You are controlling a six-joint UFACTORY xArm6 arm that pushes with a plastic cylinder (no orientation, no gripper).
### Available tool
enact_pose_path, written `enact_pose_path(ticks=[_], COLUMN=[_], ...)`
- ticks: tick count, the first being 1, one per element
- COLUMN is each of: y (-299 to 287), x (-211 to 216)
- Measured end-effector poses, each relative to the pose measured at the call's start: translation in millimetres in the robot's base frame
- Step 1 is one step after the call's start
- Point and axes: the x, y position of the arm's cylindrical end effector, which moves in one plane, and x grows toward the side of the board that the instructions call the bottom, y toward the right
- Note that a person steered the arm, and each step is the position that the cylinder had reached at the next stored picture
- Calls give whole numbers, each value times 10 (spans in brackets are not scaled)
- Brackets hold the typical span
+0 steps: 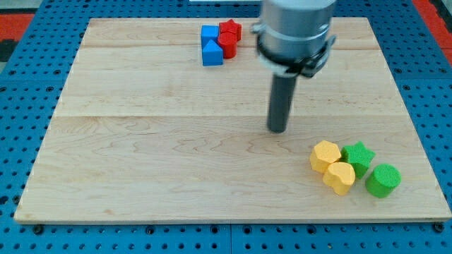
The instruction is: Move the group of blocks to left a bit
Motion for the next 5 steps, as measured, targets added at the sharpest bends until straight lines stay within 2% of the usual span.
enact_pose_path(ticks=[1, 2, 3, 4, 5], y=[1271, 2327, 2249, 1568, 1090], x=[-36, 567, 1175, 1148, 595])
